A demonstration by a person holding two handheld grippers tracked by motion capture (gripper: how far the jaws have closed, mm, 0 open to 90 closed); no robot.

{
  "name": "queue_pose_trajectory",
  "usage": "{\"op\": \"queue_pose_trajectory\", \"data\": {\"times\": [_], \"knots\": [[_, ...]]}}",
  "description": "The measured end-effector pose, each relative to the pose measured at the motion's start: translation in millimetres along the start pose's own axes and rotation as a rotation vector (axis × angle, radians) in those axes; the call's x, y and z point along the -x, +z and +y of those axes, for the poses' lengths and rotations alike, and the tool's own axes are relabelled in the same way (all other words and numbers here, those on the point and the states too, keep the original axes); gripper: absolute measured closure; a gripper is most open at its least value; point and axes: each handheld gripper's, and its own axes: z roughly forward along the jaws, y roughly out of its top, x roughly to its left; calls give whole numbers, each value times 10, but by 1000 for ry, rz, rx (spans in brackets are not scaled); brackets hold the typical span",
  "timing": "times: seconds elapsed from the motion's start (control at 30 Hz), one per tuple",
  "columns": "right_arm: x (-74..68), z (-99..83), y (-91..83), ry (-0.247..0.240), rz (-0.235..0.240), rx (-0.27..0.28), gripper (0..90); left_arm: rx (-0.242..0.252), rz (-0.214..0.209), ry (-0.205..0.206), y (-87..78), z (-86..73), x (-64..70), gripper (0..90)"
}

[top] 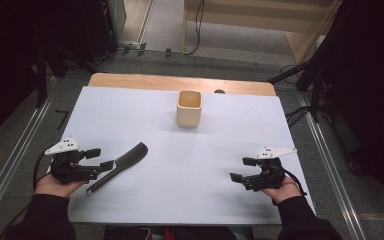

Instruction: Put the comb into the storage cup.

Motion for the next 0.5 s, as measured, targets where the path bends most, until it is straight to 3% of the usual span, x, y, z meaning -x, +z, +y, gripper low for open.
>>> {"op": "queue_pose_trajectory", "data": {"times": [0.5], "knots": [[-4, 1, -9, 2, 5, 5, 153, -29, 2, 10, 94, -43, -19, 256]]}}
